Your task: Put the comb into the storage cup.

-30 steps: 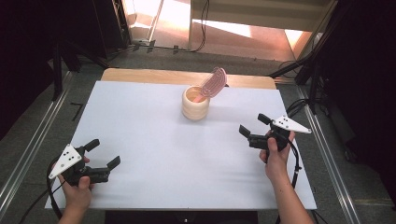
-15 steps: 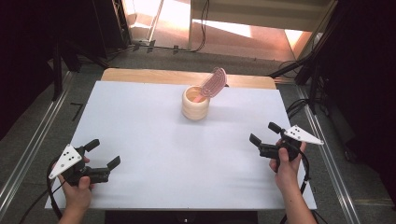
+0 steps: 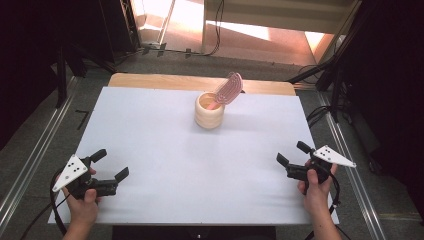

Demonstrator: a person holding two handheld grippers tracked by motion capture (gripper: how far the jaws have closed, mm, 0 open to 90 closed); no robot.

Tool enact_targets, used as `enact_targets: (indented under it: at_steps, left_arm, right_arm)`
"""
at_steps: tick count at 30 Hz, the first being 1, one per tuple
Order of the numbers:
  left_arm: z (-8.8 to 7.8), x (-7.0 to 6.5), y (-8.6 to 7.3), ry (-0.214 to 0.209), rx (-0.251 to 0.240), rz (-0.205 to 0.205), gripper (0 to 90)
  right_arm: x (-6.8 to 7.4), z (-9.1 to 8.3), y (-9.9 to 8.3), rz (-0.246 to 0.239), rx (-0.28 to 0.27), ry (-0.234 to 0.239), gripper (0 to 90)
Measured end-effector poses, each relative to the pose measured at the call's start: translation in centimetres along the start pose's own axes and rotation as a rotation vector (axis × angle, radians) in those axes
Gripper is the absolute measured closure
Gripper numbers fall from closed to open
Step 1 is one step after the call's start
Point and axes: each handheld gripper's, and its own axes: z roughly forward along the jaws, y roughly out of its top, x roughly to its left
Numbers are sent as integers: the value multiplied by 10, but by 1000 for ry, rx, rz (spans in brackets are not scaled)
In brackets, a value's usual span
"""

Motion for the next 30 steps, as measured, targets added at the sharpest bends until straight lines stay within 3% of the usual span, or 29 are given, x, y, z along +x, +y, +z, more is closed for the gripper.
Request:
enact_targets:
  at_steps: [8, 16, 21, 30]
  left_arm:
    - [0, 0, 0, 2, 1, 0, 0]
    - [0, 0, 0, 3, 2, -1, 0]
    - [0, 0, 0, 3, 0, 1, 0]
    - [0, -1, 1, 0, -1, 6, 0]
  right_arm:
    - [-7, -13, -13, -16, 20, -28, 0]
    - [-18, -28, -22, -8, 6, -20, 0]
    - [-20, -31, -29, -40, 16, -19, 0]
    - [-24, -38, -34, -34, -16, -32, 0]
